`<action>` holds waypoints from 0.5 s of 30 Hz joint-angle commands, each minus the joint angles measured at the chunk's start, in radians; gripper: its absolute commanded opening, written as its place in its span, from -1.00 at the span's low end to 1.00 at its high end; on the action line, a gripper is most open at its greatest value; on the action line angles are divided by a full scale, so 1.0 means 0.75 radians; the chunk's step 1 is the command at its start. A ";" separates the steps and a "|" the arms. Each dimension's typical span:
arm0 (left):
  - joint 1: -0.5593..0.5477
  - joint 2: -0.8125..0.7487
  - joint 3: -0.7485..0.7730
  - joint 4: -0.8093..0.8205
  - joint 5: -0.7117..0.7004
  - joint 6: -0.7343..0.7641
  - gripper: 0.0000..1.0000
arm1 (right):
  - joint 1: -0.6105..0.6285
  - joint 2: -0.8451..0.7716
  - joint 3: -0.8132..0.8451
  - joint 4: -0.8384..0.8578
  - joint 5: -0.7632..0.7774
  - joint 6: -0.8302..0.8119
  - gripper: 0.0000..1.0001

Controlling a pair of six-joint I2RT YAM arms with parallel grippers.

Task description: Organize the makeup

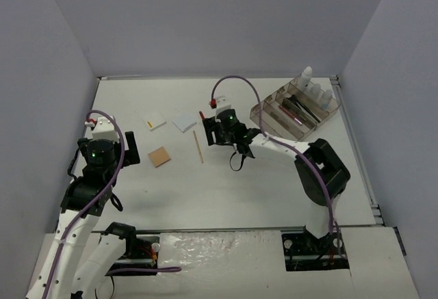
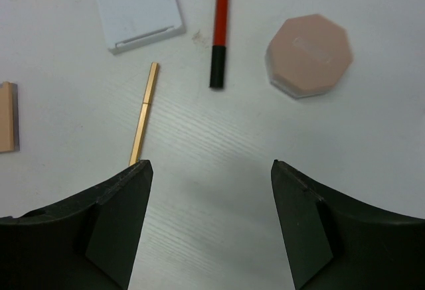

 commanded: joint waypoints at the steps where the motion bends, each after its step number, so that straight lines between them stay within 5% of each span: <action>1: 0.011 0.017 0.020 0.068 -0.027 0.000 0.94 | 0.089 0.139 0.109 0.141 0.184 0.179 0.36; 15: 0.009 0.019 0.022 0.070 -0.015 0.001 0.94 | 0.215 0.438 0.214 0.253 0.217 0.190 0.06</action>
